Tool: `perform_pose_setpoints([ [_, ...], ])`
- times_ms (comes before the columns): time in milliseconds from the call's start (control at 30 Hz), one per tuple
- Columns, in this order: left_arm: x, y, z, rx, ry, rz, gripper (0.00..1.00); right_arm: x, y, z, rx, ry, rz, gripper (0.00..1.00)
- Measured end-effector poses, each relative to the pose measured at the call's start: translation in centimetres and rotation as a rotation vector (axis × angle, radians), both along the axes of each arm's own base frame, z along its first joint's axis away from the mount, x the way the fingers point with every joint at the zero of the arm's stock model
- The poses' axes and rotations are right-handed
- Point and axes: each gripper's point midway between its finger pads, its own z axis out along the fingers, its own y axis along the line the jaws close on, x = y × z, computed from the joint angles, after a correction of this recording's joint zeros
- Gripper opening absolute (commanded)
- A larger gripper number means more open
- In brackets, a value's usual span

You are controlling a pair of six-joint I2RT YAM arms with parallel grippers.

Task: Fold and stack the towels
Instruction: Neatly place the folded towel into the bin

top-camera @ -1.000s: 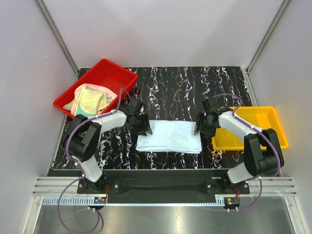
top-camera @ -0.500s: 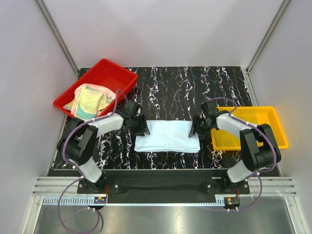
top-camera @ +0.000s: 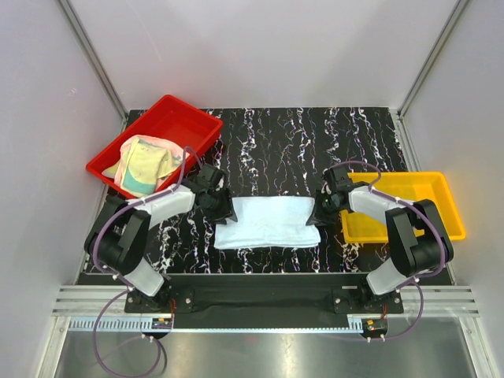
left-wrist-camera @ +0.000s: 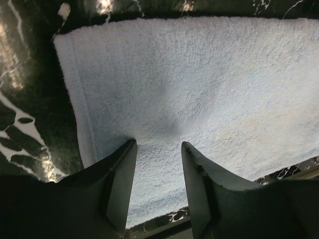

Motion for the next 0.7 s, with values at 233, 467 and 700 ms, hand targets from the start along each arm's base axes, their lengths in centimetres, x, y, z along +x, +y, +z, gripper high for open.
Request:
perform_pose_setpoints([
  [233,1.6,1.3,6.4,0.071,-0.099,-0.047,0.53,-0.7,-1.2,0.8,-0.066,0.018,-0.005,0.00],
  [467,5.2,4.6,15.5,0.092,-0.379,-0.003,0.56,0.9,-3.7,6.3,-0.221,-0.041,-0.021,0.00],
  [700,4.9,6.7,12.3,0.157,-0.298,-0.007,0.56,2.1,-7.3,10.7,-0.353,-0.065,-0.069,0.00],
])
